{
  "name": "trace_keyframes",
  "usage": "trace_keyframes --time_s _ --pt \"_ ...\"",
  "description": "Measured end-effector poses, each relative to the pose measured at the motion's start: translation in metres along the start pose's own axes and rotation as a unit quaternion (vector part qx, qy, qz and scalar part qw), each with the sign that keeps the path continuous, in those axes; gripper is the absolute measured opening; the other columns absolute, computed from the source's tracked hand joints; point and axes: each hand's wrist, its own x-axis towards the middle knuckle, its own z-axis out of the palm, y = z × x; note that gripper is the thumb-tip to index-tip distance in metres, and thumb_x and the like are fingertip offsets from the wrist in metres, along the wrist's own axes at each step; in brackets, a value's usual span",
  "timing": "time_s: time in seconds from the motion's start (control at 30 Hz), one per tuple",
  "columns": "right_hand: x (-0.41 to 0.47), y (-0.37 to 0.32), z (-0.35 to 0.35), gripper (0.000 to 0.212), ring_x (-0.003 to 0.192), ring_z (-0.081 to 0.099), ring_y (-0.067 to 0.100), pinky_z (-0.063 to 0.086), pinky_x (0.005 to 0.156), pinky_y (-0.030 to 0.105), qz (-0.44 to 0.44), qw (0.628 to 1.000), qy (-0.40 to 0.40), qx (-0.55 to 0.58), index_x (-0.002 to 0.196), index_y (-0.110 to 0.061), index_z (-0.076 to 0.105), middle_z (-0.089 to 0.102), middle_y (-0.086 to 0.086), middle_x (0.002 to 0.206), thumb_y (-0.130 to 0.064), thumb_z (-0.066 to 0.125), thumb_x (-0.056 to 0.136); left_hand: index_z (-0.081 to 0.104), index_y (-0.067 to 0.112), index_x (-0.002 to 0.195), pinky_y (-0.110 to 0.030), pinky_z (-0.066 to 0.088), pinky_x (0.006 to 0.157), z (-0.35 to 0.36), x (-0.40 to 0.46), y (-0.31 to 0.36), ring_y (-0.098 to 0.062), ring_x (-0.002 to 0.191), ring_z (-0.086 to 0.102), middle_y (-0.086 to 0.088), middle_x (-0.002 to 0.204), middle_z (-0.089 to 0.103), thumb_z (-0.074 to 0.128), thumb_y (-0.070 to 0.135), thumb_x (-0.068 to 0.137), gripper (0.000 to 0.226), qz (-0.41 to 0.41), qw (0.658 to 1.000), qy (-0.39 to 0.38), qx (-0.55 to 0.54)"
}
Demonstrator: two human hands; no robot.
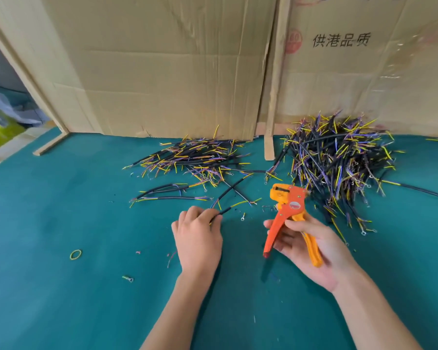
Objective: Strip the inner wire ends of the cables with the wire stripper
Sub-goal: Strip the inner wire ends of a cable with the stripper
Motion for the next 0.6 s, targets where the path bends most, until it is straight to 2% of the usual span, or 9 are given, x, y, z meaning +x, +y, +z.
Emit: trace_keyframes --time_s 0.07,0.13,0.2,0.27,0.33,0.4,0.5,0.6 --pt "0.002 0.0 -0.005 0.043 0.101 0.067 0.051 0.057 0.089 0.057 -0.001 0.999 -0.023 0.036 0.121 -0.007 0.062 0.066 0.031 0.101 0.003 0.06 0.079 0.075 0.019 0.096 -0.04 0.045 0.083 0.003 0.002 0.008 -0.025 0.091 0.061 0.001 0.093 0.07 0.07 0.015 0.092 0.007 -0.014 0.996 0.026 -0.086" --pt "0.002 0.0 -0.006 0.056 0.105 0.065 0.053 0.052 0.094 0.064 -0.012 0.998 -0.044 0.048 0.133 -0.012 0.062 0.064 0.026 0.098 0.004 0.058 0.08 0.07 0.021 0.095 -0.036 0.05 0.079 0.005 -0.001 0.019 -0.017 0.083 0.062 0.007 0.09 0.07 0.068 0.012 0.092 0.01 -0.018 0.987 0.031 -0.16" --pt "0.001 -0.001 -0.006 0.061 0.093 0.067 0.043 0.056 0.086 0.057 -0.029 0.997 -0.047 0.048 0.139 -0.017 0.06 0.065 0.024 0.1 -0.002 0.061 0.08 0.067 0.023 0.093 -0.035 0.051 0.073 0.01 -0.01 0.029 -0.014 0.075 0.059 0.01 0.085 0.068 0.069 0.011 0.092 0.011 0.014 0.983 0.024 -0.183" --pt "0.001 -0.003 -0.004 0.067 0.084 0.065 0.034 0.058 0.08 0.049 -0.04 0.997 -0.049 0.041 0.141 -0.018 0.058 0.067 0.024 0.116 -0.012 0.068 0.076 0.067 0.021 0.094 -0.036 0.051 0.068 0.016 -0.02 0.032 -0.016 0.074 0.06 0.009 0.084 0.067 0.07 0.011 0.091 0.011 0.065 0.981 0.013 -0.184" --pt "0.0 -0.004 -0.003 0.07 0.083 0.063 0.032 0.057 0.08 0.047 -0.043 0.997 -0.065 0.017 0.143 -0.018 0.056 0.061 0.028 0.134 -0.014 0.072 0.075 0.069 0.018 0.096 -0.037 0.052 0.064 0.021 -0.024 0.031 -0.02 0.074 0.061 0.006 0.084 0.066 0.071 0.008 0.09 0.012 0.114 0.978 0.017 -0.174" --pt "-0.003 -0.004 0.0 0.072 0.085 0.062 0.032 0.056 0.083 0.047 -0.039 0.994 -0.098 0.0 0.145 -0.017 0.052 0.057 0.029 0.139 -0.013 0.076 0.077 0.072 0.015 0.094 -0.04 0.052 0.067 0.022 -0.026 0.03 -0.025 0.075 0.062 0.003 0.085 0.067 0.071 0.002 0.086 0.015 0.166 0.976 0.011 -0.144" --pt "-0.002 -0.001 0.005 0.068 0.089 0.065 0.031 0.057 0.08 0.047 -0.038 0.996 -0.082 -0.021 0.144 -0.014 0.053 0.065 0.026 0.126 -0.012 0.073 0.079 0.074 0.015 0.088 -0.041 0.046 0.079 0.021 -0.027 0.028 -0.027 0.081 0.061 0.001 0.091 0.067 0.076 -0.005 0.075 0.024 0.224 0.971 0.045 -0.07" --pt "-0.001 0.004 0.008 0.06 0.092 0.069 0.034 0.059 0.073 0.045 -0.043 0.999 -0.031 -0.012 0.141 -0.011 0.057 0.068 0.023 0.104 -0.012 0.064 0.082 0.075 0.017 0.093 -0.039 0.042 0.079 0.019 -0.027 0.027 -0.03 0.083 0.054 -0.004 0.092 0.059 0.078 0.005 0.079 0.019 0.171 0.978 0.113 -0.048"
